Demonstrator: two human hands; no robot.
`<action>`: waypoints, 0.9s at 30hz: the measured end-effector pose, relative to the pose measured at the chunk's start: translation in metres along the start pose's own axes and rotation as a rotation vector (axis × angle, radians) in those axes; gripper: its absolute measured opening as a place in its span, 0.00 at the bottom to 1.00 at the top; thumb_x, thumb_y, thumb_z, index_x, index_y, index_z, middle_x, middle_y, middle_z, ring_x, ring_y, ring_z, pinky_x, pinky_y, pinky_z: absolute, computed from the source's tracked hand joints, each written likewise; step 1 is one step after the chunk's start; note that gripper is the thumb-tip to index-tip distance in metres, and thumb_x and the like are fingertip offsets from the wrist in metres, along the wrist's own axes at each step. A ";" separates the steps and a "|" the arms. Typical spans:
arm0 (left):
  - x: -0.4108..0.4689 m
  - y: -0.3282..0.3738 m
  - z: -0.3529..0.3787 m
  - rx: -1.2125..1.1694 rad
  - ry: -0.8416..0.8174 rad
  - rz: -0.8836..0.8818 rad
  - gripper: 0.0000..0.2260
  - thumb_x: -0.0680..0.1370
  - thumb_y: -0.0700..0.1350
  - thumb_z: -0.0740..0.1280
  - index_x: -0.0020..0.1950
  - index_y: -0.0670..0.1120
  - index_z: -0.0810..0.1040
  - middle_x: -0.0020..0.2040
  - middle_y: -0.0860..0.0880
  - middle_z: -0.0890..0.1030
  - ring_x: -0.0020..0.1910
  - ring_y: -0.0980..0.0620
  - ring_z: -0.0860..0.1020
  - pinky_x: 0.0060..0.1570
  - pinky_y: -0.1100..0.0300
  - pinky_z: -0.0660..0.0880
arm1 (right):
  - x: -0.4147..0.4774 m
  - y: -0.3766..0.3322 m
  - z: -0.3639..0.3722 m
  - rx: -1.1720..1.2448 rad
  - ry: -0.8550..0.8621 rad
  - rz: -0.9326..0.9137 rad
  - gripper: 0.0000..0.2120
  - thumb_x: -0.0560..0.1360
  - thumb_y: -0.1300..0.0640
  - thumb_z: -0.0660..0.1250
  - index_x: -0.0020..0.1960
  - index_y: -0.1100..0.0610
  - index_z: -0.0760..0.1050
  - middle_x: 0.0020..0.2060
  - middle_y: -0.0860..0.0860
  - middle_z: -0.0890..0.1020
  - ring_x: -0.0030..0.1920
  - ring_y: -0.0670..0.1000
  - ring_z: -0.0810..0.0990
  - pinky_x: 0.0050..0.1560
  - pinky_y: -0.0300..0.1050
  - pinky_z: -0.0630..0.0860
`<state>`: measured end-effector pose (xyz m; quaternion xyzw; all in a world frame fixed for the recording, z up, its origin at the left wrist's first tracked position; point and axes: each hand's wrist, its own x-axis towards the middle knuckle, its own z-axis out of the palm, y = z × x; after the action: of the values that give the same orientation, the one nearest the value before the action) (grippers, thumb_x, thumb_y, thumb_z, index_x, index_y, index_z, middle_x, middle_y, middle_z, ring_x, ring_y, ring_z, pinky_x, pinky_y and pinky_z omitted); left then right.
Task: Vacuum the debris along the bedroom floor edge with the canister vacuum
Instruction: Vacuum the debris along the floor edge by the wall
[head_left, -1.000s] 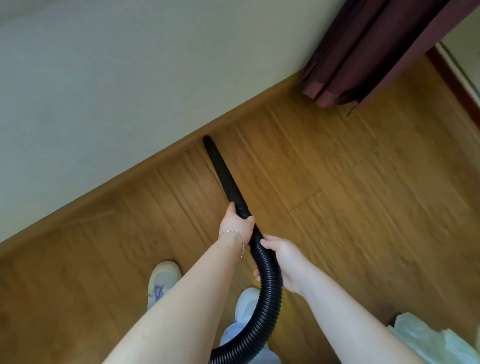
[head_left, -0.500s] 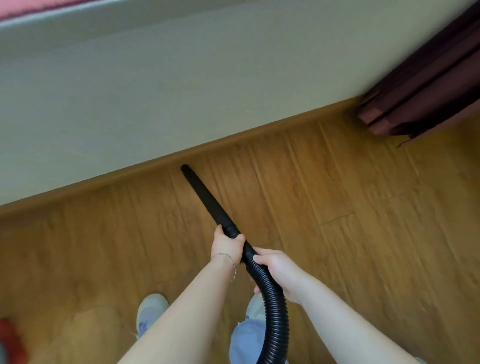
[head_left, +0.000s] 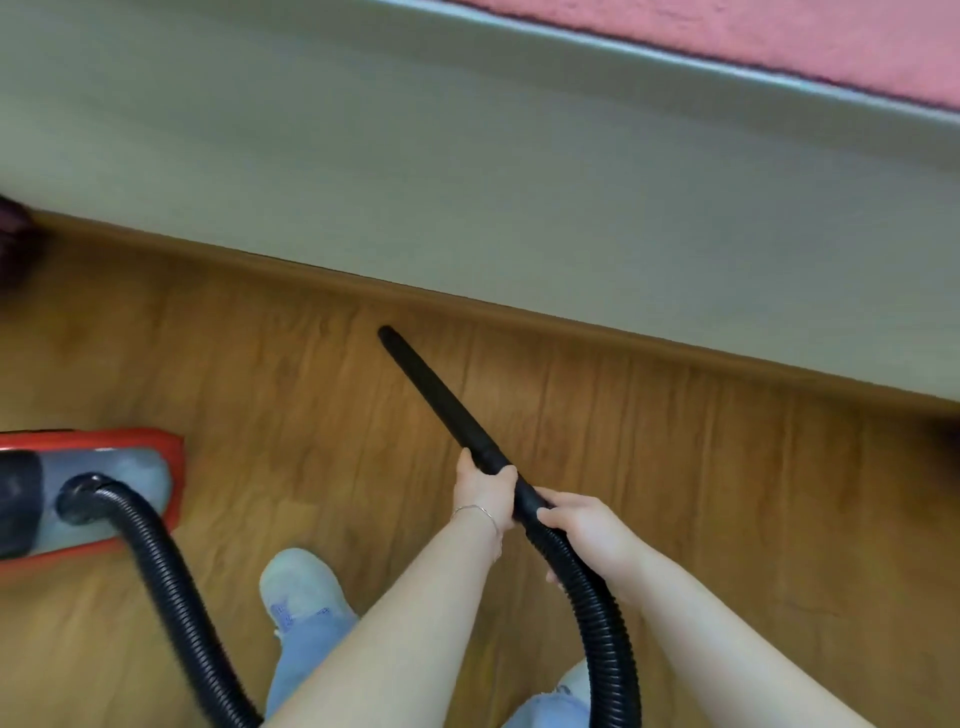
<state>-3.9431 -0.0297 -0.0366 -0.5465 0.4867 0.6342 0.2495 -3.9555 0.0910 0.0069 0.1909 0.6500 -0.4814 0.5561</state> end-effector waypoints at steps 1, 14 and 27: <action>0.004 0.006 -0.013 -0.031 0.007 -0.007 0.31 0.77 0.40 0.62 0.76 0.52 0.51 0.66 0.43 0.71 0.56 0.41 0.77 0.53 0.47 0.78 | 0.006 -0.012 0.012 -0.041 -0.007 0.000 0.15 0.79 0.61 0.57 0.60 0.48 0.75 0.42 0.58 0.77 0.27 0.53 0.76 0.28 0.43 0.75; 0.078 0.089 -0.177 -0.294 0.008 -0.059 0.29 0.78 0.41 0.62 0.76 0.55 0.54 0.67 0.43 0.72 0.58 0.40 0.77 0.53 0.44 0.78 | 0.088 -0.129 0.165 -0.422 0.024 -0.067 0.15 0.79 0.58 0.58 0.51 0.37 0.72 0.39 0.49 0.80 0.33 0.47 0.76 0.35 0.41 0.73; 0.126 0.184 -0.279 -0.366 0.039 -0.071 0.25 0.79 0.37 0.57 0.75 0.53 0.57 0.69 0.43 0.70 0.64 0.38 0.72 0.58 0.40 0.74 | 0.150 -0.225 0.267 -0.672 0.115 -0.096 0.18 0.79 0.56 0.58 0.68 0.47 0.69 0.44 0.48 0.81 0.36 0.46 0.76 0.34 0.38 0.72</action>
<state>-4.0085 -0.3794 -0.0713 -0.6119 0.3482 0.6922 0.1584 -4.0344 -0.2797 -0.0139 -0.0071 0.8108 -0.2544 0.5270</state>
